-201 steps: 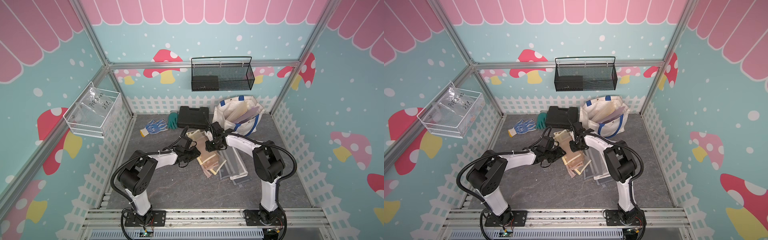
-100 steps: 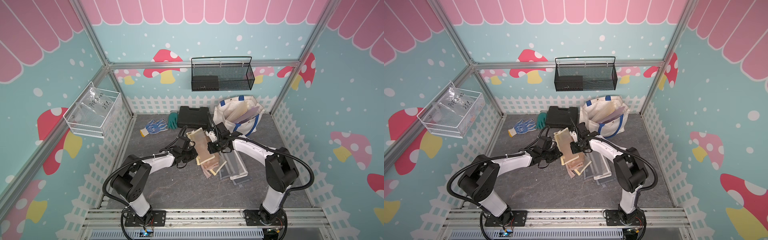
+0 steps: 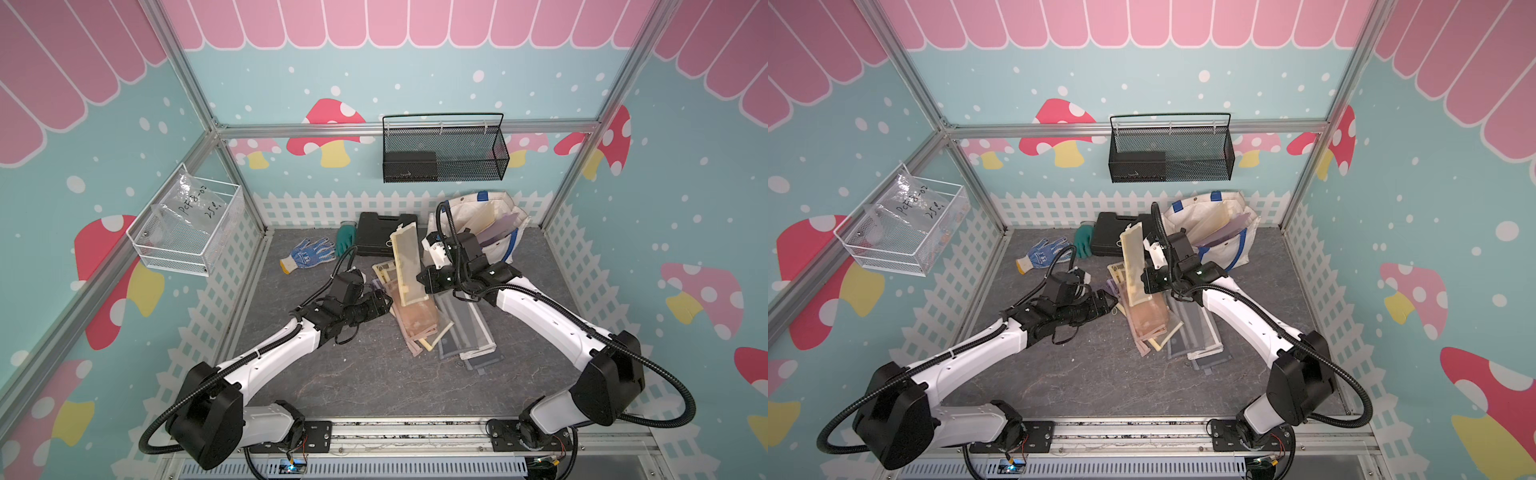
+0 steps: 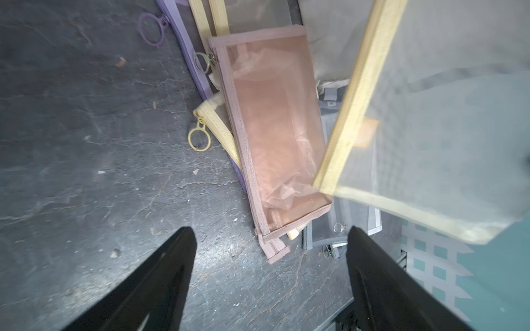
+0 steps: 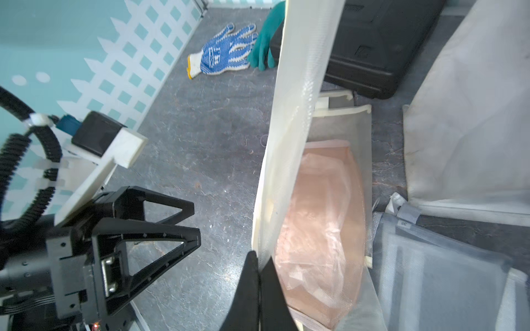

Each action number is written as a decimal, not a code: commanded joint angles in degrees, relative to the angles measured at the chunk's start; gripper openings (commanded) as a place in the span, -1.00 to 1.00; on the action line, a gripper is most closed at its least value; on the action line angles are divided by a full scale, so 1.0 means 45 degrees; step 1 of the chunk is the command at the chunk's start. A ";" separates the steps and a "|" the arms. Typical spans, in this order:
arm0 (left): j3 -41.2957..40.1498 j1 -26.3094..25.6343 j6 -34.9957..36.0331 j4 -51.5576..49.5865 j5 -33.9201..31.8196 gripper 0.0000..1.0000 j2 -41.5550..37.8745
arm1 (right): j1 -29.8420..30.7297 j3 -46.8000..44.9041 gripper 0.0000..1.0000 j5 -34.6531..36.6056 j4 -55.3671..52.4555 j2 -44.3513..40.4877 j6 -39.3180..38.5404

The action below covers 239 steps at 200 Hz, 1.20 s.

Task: Put the pencil pouch into the canvas bag
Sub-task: Pick up the pencil pouch, then place the pencil pouch in the canvas bag.

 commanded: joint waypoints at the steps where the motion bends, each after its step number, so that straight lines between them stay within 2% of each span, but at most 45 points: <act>1: 0.0143 -0.0014 0.0802 -0.1509 -0.0904 0.67 -0.0392 | -0.0245 0.0548 -1.00 0.0515 0.0169 -0.1107 0.1265; 24: 0.0397 -0.0014 0.1069 -0.1879 -0.1070 0.67 -0.0557 | -0.0689 0.0688 -1.00 0.1171 0.0117 -0.2119 0.2402; 53: 0.0767 -0.0034 0.1398 -0.2088 -0.1026 0.67 -0.0445 | -0.2284 0.0652 -1.00 0.1105 -0.0022 -0.2889 0.3429; 83: 0.1146 -0.0053 0.1714 -0.2246 -0.0898 0.67 -0.0236 | -0.3951 0.0805 -1.00 0.0958 -0.0012 -0.3136 0.4070; 119: 0.1343 -0.0112 0.1931 -0.2362 -0.0911 0.67 -0.0337 | -0.5255 0.0777 -1.00 0.0900 0.0597 -0.3136 0.5198; 164: 0.1212 -0.0106 0.2135 -0.2622 -0.1108 0.67 -0.0689 | -0.6253 0.1348 -1.00 0.0799 0.1349 -0.1633 0.5407; 215: 0.1060 -0.0112 0.2022 -0.2759 -0.1365 0.67 -0.1167 | -0.6600 0.2715 -1.00 0.1339 0.1442 0.0794 0.4667; 239: 0.1016 -0.0119 0.1956 -0.2774 -0.1480 0.67 -0.1289 | -0.6609 0.2731 -1.00 0.1505 0.1529 0.1461 0.4707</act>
